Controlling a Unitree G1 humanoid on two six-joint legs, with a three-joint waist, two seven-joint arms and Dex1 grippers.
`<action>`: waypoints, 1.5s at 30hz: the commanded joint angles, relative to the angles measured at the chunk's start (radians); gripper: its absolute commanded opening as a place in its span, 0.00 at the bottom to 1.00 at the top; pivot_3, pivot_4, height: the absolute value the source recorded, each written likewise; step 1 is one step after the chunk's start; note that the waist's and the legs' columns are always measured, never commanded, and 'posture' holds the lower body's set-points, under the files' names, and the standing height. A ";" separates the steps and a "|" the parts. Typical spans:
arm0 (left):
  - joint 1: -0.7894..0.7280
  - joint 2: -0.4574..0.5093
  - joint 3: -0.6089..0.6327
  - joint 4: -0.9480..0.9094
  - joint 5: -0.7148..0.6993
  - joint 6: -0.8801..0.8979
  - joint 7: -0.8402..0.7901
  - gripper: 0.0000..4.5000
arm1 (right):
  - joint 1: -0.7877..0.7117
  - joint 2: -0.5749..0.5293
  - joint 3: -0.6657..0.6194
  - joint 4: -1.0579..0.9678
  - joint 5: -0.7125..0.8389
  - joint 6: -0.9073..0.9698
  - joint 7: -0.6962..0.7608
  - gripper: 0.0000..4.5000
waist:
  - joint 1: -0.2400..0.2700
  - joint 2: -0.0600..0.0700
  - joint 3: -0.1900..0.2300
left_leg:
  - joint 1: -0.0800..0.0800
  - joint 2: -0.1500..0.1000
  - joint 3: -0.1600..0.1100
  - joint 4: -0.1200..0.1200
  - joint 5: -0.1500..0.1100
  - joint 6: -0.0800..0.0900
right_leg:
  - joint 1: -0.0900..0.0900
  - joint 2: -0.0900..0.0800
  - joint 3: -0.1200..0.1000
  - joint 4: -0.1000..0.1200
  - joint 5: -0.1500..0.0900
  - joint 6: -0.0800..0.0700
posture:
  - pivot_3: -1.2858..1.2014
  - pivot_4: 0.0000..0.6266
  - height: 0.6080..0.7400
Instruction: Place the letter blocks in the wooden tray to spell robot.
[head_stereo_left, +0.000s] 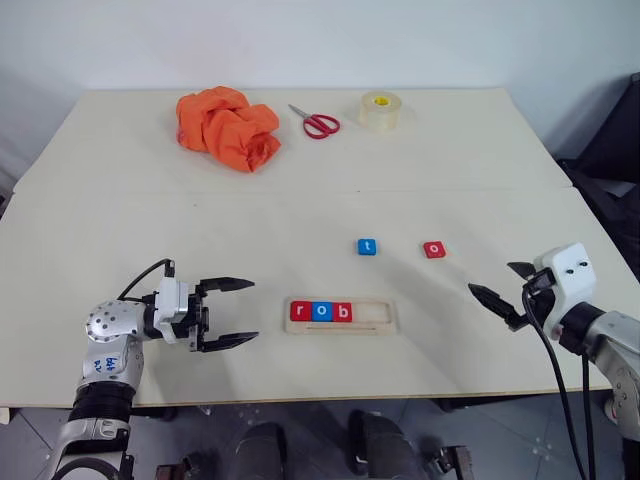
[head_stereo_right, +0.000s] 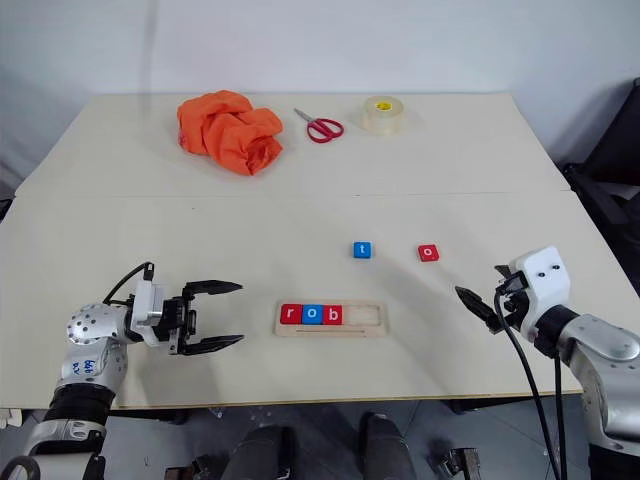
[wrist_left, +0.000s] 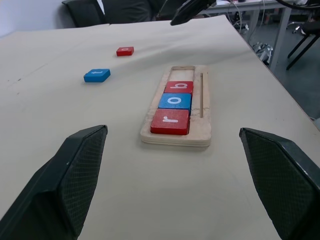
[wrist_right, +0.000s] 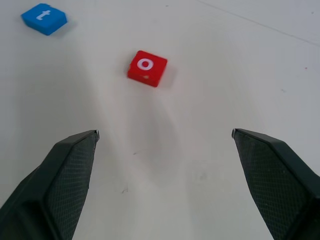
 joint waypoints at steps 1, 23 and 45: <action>-0.017 0.016 0.018 -0.008 -0.010 0.005 -0.005 1.00 | 0.009 -0.003 -0.039 -0.042 0.033 -0.006 -0.019 0.99 | 0.000 0.000 0.000 | 0.000 0.000 0.000 0.000 0.000 0.000 | 0.000 0.000 0.000 0.000 0.000 0.000 | 0.52 0.24 1.00; 0.007 0.027 0.020 -0.090 -0.020 0.041 0.011 1.00 | -0.255 0.189 0.191 0.172 -0.033 -0.050 -0.251 0.99 | -0.003 0.000 0.000 | 0.000 0.000 0.000 0.000 0.001 0.000 | 0.000 0.001 0.000 0.001 0.000 0.000 | 0.52 0.24 1.00; 0.073 0.032 0.040 -0.178 -0.023 0.071 0.053 1.00 | -0.403 0.358 0.284 0.488 -0.145 -0.216 -0.407 0.85 | -0.024 0.000 0.000 | 0.000 0.000 0.000 0.000 0.001 0.000 | 0.000 0.000 0.000 0.002 0.000 0.000 | 0.52 0.24 1.00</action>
